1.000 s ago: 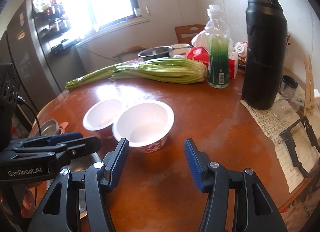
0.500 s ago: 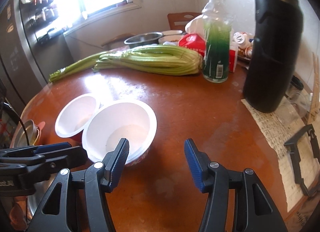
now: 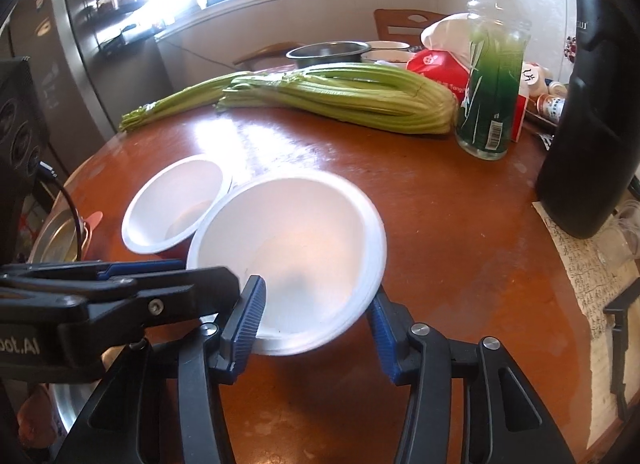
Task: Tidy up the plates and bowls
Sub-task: 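Grasp the rim of the nearer white paper bowl with the left tool, then lift the white paper bowl and carry it over the steel bowl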
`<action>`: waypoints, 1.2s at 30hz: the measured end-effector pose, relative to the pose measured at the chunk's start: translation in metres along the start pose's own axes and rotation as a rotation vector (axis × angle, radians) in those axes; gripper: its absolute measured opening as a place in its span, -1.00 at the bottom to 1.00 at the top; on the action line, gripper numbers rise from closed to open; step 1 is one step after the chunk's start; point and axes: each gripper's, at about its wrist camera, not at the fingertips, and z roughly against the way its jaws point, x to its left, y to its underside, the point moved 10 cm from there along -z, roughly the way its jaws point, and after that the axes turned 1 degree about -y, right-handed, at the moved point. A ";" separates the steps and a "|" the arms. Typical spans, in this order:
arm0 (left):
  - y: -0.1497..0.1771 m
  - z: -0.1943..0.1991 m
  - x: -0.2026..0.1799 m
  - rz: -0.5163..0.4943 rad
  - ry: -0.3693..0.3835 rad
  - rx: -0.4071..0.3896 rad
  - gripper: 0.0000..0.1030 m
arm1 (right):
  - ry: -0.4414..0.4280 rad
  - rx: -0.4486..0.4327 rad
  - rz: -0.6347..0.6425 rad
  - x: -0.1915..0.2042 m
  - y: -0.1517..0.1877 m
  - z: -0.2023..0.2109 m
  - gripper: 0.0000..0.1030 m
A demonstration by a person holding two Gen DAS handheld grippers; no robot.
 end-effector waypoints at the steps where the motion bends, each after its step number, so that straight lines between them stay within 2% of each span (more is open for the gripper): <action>1: 0.000 0.000 0.000 0.000 0.001 0.001 0.09 | -0.007 0.003 -0.001 0.001 0.001 0.000 0.00; 4: 0.000 -0.003 0.001 0.004 0.003 0.006 0.08 | -0.045 0.009 -0.012 0.006 0.007 0.002 -0.01; 6: 0.002 -0.006 -0.001 -0.001 0.010 0.015 0.00 | -0.074 0.008 -0.013 0.011 0.009 0.006 -0.01; 15: 0.007 0.002 -0.008 -0.040 0.005 -0.003 -0.01 | -0.066 -0.021 -0.015 0.017 0.014 0.025 -0.01; 36: 0.024 0.071 -0.010 -0.085 -0.010 -0.122 -0.01 | -0.087 -0.104 0.053 0.062 0.013 0.075 0.00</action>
